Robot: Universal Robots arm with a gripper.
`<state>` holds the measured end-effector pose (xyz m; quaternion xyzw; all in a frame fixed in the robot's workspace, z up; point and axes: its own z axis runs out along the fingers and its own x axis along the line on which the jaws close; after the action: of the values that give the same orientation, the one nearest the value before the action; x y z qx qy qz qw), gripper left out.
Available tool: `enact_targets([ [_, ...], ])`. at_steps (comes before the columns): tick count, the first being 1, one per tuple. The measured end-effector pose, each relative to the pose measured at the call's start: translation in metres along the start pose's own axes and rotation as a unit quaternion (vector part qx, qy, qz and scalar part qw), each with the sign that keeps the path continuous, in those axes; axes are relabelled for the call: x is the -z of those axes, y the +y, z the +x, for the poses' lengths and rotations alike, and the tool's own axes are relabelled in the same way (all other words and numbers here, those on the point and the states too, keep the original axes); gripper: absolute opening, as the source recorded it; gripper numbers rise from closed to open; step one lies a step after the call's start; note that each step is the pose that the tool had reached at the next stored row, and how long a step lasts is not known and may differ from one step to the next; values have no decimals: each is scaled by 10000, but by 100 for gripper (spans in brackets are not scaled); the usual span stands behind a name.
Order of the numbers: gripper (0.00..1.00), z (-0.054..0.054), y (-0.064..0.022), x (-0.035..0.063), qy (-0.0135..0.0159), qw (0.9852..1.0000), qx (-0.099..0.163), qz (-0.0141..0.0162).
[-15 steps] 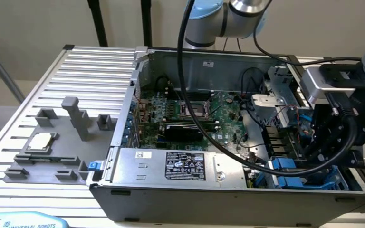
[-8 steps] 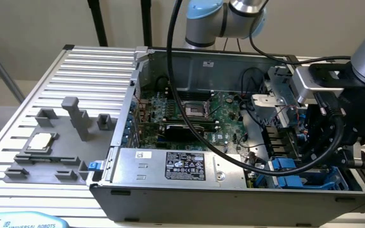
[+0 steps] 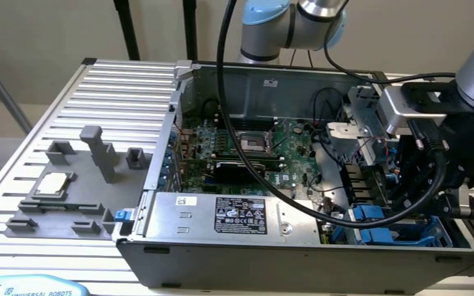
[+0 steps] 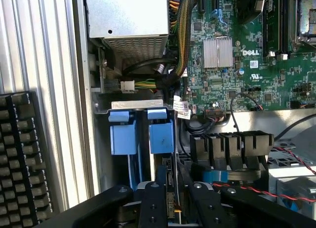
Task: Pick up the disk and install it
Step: 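Insert the second disk wire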
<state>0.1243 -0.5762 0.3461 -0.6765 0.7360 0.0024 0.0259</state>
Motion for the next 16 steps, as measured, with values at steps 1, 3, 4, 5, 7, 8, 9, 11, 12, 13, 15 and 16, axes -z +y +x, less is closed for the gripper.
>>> enact_targets([
  [1,25,0,0,0,0,10000,0,0],
  [3,25,0,0,0,0,10000,0,0],
  [4,25,0,0,0,0,10000,0,0],
  [5,25,0,0,0,0,10000,0,0],
  [7,25,-1,0,8,0,10000,0,0],
  [8,25,-2,-1,29,-1,10000,0,0],
  [9,25,-2,-2,55,-3,10000,0,0],
  [11,25,-4,-3,113,-3,10000,0,0],
  [12,25,-5,-4,146,-4,10000,-1,0],
  [13,25,-7,-6,192,-4,10000,-1,0],
  [15,25,-11,-9,280,-5,10000,-1,0],
  [16,25,-13,-10,329,-4,10000,-1,0],
])
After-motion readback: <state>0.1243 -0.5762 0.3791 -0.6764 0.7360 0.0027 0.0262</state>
